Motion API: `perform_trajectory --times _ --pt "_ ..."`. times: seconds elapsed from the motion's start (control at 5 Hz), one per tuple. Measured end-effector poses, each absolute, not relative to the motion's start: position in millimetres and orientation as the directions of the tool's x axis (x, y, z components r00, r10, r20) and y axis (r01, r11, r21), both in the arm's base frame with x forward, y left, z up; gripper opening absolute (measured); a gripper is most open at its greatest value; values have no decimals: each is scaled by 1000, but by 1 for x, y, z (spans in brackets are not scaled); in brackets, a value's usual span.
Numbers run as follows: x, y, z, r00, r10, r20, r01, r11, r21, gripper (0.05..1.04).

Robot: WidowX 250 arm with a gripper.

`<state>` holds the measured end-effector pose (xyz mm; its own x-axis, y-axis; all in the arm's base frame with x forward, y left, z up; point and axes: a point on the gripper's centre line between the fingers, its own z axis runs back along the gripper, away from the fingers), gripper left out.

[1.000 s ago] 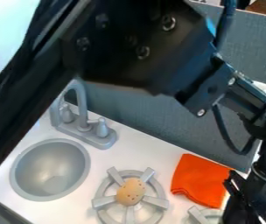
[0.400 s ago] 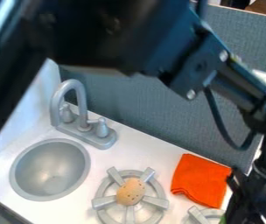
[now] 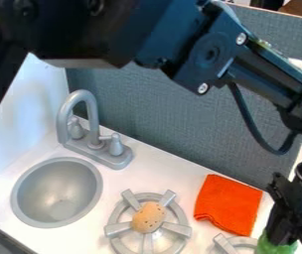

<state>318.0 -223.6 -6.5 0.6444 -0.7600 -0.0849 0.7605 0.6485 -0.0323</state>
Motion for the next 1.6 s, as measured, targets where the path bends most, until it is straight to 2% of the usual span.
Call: perform_trajectory --times 0.4,0.6,0.8,1.0,1.4,1.6 --pt "351 -241 1 626 -779 -37 778 627 -45 115" --pt "365 -247 -6 608 -793 -44 791 610 -49 115" --pt "369 -250 -26 598 -798 -78 795 603 -62 115" --pt "372 -253 -33 588 -805 -85 802 593 -74 115" --pt "374 -259 -43 574 -817 -55 811 577 -96 115" --pt "369 -260 -56 573 -819 -9 815 571 -102 153"
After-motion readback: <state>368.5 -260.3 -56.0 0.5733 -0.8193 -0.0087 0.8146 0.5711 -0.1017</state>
